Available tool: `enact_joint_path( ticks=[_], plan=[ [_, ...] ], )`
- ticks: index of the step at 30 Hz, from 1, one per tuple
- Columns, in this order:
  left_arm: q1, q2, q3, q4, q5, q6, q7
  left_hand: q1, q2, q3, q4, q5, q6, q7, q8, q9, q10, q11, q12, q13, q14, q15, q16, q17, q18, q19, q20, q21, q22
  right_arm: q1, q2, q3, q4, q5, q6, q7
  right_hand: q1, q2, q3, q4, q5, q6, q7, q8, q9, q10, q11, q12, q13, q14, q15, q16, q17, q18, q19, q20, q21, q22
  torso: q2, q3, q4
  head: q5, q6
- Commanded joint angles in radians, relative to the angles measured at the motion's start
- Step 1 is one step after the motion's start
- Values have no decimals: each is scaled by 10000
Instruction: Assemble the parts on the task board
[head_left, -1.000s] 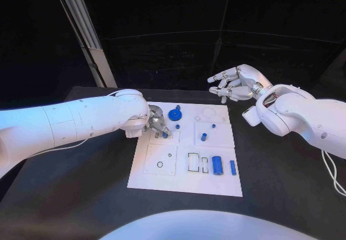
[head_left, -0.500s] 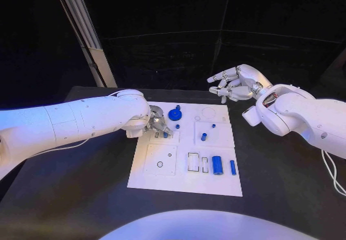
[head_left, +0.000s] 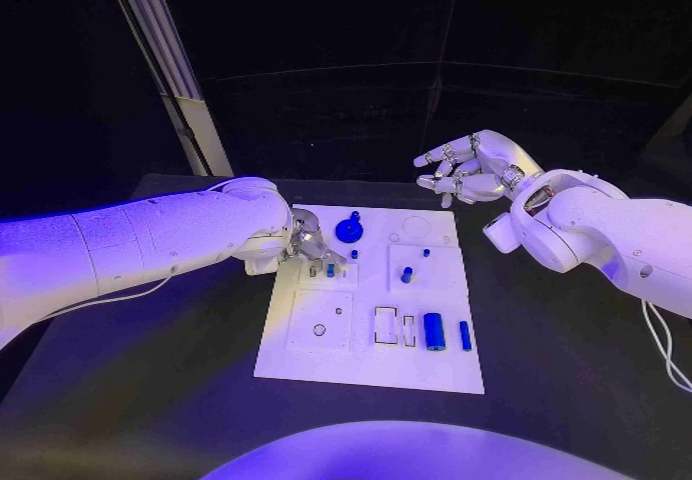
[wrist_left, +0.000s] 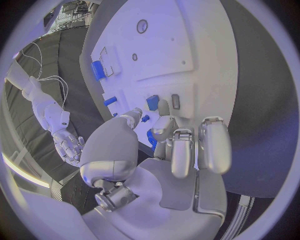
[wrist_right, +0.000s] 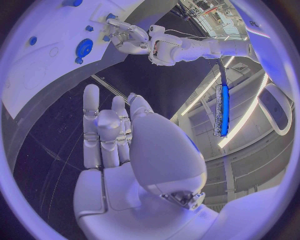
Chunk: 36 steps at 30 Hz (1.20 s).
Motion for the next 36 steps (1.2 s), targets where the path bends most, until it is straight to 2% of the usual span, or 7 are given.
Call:
enact_joint_path(
  ticks=[1, 7, 11, 16, 18, 27, 36],
  plan=[
    [72, -89, 218, 126, 28, -256, 120, 44, 25, -311, 44, -37, 8, 9, 6, -17, -56, -18, -108, -151, 1041, -52, 31, 2634, -174, 20, -14, -39, -46, 18, 21, 7, -18, -15, 68, 59, -49, -50, 17, 73, 20, -81, -18, -43, -10, -68, -27, -38, -12, -16, 15, -77, -6, 44, -28, 36, -64, -11, 2, 3, 4, -59, 17],
    [283, -383, 573, 303, 531, 166, 301, 331, 140, -885, 41, -32, -195, 62, 22, -7, -337, 26, -418, -623, 1041, -25, 31, 2634, -145, -40, 1, -145, -174, 17, 23, 6, -43, -15, 69, 67, -66, -57, 24, 97, -15, -85, -17, -42, -9, -67, -25, -31, -21, -20, 18, -92, -8, 45, -34, 40, -74, -15, 11, 6, -1, -73, 53],
    [545, -516, 648, 193, 699, 794, 249, 902, 266, -1376, -7, -27, -608, 202, -89, -59, -763, 143, -829, -1260, 1041, 65, 31, 2634, -75, -199, 71, -402, -507, 17, 19, 6, -58, -15, 75, 64, -78, -61, 29, 113, -40, -87, -17, -41, -9, -65, -25, -27, -28, -21, 20, -94, 0, 45, -38, 42, -80, -17, 6, 3, 12, -89, 74],
    [800, -414, 674, -323, 764, 1505, -70, 1721, 488, -1685, -124, -9, -1813, 710, -832, -494, -1891, 576, -1779, -2629, 1041, 410, 31, 2634, 58, -585, 330, -992, -1273, 17, 34, 6, -80, -15, 86, 60, -78, -61, 29, 113, -40, -87, -17, -41, -9, -65, -25, -27, -28, -21, 20, -94, 0, 45, -38, 42, -80, -17, 7, 8, 11, -54, 122],
    [882, -273, 678, -728, 768, 1773, -203, 1945, 669, -1819, -76, -12, -2117, 871, -1048, -688, -2063, 723, -1754, -2722, 1041, 548, 31, 2634, 73, -620, 469, -1044, -1317, 17, 39, 6, -87, -15, 92, 59, -78, -61, 29, 113, -40, -87, -17, -41, -9, -65, -25, -27, -28, -21, 20, -94, 0, 45, -38, 42, -80, -17, 14, 3, 1, -40, 122],
    [937, 457, 657, -2187, -370, 1921, -3, 1955, 926, -2407, 65, -28, -1683, 810, -829, -855, -1813, 695, -1241, -2358, 1041, 555, 31, 2634, 54, -484, 561, -862, -1037, 16, 65, 5, -109, -15, 110, 64, -79, -62, 33, 117, -47, -88, -17, -41, -8, -65, -25, -24, -30, -16, 20, -78, 21, 46, -38, 43, -81, -18, 31, -3, -7, 18, 177],
    [747, 1141, 636, -3383, -1056, 2243, 492, 2142, 1176, -2816, 23, -14, -1218, 618, -488, -877, -1461, 529, -853, -1990, 1041, 420, 31, 2634, 7, -355, 449, -693, -784, 15, 110, 5, -130, -15, 122, 77, -75, -61, 39, 118, -52, -88, -18, -40, -8, -62, -27, -21, -32, -12, 19, -66, 38, 46, -38, 43, -83, -18, 31, 3, -9, 69, 226]
  ],
)
